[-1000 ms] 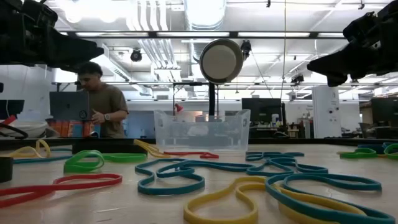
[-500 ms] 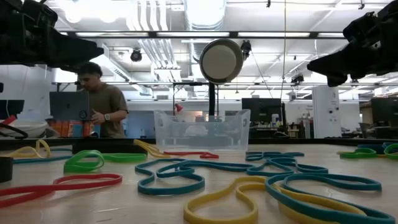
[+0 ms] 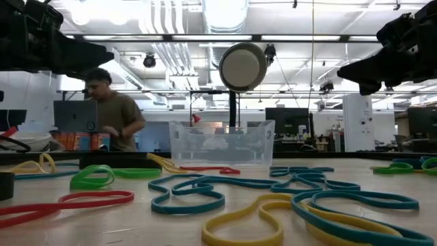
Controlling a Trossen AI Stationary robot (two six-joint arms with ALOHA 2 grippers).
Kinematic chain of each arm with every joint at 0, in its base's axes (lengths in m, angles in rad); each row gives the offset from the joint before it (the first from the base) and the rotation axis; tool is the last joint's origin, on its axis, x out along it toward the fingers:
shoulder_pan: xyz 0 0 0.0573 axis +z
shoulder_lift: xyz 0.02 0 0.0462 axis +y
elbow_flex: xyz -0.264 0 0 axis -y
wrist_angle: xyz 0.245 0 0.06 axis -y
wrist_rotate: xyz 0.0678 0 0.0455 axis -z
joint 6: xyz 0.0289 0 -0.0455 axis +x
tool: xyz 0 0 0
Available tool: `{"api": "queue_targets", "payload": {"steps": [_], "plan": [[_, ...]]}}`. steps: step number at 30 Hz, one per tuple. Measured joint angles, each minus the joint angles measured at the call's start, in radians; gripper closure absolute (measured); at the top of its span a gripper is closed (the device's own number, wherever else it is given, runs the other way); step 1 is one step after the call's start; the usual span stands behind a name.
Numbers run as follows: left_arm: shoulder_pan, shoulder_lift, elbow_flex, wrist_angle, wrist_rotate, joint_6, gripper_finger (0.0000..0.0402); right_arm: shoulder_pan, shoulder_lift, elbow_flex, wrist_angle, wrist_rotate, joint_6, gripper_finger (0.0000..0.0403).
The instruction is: Pick and place rubber bands into bin
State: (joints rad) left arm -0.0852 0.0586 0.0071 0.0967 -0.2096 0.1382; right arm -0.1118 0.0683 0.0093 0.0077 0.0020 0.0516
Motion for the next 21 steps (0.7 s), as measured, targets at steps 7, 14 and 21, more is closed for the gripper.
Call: {"api": "queue_targets", "payload": {"steps": [7, 14, 21], "plan": [[0.0, 0.0, 0.0, 0.0, 0.0, 0.0, 0.0234, 0.0, 0.0, 0.0, 0.011, 0.0, -0.051, 0.0339], [0.0, 0.0, 0.0, 0.0, 0.0, 0.0, 0.0234, 0.0, 0.0, 0.0, 0.048, 0.0, -0.096, 0.0339], [0.0, 0.0, 0.0, 0.0, 0.0, 0.0, 0.0234, 0.0, 0.0, 0.0, 0.048, 0.0, 0.123, 0.0339]]}}
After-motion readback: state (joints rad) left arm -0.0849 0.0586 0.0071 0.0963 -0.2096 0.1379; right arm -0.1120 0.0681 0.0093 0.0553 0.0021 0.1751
